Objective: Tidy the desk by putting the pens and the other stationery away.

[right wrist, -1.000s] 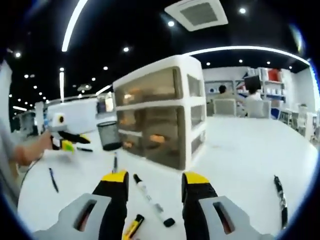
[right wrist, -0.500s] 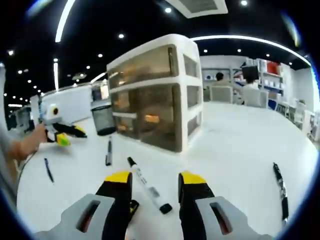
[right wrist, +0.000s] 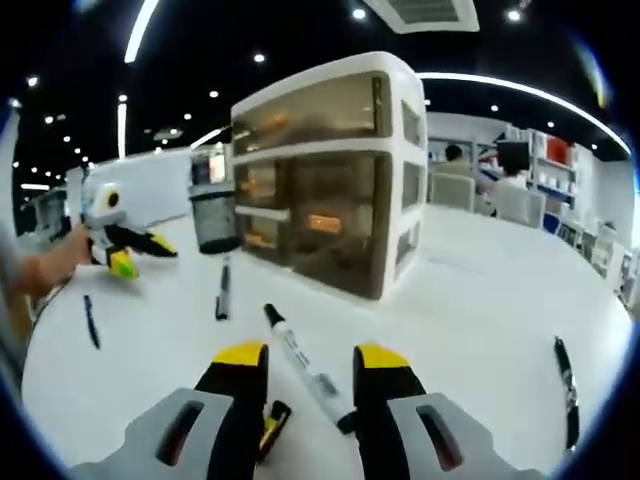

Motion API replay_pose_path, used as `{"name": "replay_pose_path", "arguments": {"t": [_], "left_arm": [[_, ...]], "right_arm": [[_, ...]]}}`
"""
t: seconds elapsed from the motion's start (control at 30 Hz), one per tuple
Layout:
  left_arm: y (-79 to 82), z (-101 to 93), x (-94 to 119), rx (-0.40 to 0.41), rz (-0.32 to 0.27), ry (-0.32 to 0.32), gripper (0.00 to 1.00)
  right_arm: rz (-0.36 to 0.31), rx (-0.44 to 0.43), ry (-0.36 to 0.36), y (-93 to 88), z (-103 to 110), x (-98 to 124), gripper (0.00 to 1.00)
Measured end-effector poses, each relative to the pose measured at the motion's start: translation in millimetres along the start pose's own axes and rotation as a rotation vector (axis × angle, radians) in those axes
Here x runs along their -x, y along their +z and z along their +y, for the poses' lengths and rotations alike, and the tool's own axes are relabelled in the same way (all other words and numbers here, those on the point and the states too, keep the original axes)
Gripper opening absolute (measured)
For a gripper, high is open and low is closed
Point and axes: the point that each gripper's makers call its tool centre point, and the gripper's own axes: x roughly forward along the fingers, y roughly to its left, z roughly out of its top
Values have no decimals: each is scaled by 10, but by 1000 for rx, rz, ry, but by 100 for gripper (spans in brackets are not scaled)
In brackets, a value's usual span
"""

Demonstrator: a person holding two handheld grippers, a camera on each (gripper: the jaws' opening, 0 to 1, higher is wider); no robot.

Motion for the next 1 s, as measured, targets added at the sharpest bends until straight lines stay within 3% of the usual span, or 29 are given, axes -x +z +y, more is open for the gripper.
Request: {"name": "replay_pose_path", "arguments": {"t": [0.3,0.47,0.6,0.7,0.77,0.83,1.0], "left_arm": [[-49,-111,-56,-19,20,-29,48],[-51,-163,-116,-69,34,-34,47],[-27,-226,-215,-68,51,-69,47],[0,-274,-257,-70,54,-76,47],[19,-319,-273,-80,46,-81,47],[24,-316,-270,-77,36,-75,47],[-48,-229,-191,-61,28,-39,46]], "right_arm": [[-36,-4,-33,94,-63,67,31],[-199,-98,-122,369,-303,222,31],[-266,-223,-99,435,-386,302,30],[-224,-211,-37,380,-314,290,29],[-92,-183,8,181,-194,249,27],[-6,-142,11,41,-158,244,26],[10,-112,0,18,-257,354,21]]}}
